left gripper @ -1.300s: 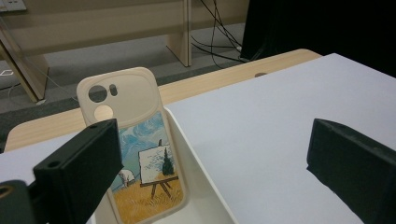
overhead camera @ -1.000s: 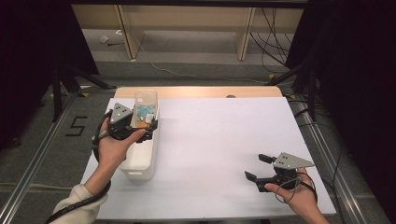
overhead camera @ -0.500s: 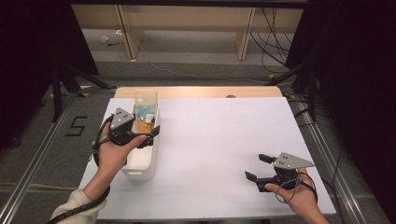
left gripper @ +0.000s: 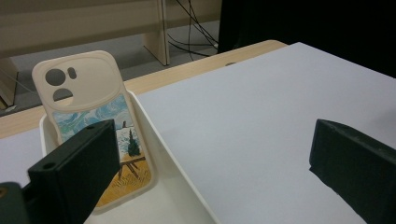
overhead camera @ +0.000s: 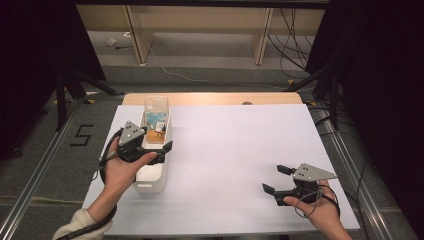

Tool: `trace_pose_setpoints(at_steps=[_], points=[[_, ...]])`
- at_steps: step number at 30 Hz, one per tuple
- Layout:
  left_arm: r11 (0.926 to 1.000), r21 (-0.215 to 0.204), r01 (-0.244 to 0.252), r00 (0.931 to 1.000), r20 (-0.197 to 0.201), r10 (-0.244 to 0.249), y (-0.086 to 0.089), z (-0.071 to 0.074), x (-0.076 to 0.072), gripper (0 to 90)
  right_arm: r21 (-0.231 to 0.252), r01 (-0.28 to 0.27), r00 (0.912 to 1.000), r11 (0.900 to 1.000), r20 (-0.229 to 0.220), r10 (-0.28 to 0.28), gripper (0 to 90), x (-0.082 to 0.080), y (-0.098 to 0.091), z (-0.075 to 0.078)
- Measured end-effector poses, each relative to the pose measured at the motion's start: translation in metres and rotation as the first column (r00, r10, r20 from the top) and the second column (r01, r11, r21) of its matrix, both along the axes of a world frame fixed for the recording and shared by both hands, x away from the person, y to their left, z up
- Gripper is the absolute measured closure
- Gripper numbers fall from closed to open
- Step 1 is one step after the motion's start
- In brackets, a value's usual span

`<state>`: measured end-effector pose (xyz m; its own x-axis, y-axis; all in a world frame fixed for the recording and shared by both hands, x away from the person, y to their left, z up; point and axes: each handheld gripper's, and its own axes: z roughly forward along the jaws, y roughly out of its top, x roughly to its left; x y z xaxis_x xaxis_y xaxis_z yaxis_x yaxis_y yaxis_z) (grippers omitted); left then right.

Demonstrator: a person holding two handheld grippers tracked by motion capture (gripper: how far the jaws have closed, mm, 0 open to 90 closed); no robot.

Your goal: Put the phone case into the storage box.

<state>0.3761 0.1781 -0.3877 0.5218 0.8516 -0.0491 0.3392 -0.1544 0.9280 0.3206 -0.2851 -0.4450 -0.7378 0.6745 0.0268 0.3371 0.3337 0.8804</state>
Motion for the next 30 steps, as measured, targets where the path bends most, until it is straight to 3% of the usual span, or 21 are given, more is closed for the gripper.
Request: trace_pose_setpoints(at_steps=[30], points=[[0.9972, 0.002, 0.075, 0.9971, 0.015, -0.075, -0.004, -0.009, -0.021, 1.3, 0.003, 0.0, 1.0, 1.0, 0.002, 0.0, 17.4, 0.0, 0.0, 0.0]])
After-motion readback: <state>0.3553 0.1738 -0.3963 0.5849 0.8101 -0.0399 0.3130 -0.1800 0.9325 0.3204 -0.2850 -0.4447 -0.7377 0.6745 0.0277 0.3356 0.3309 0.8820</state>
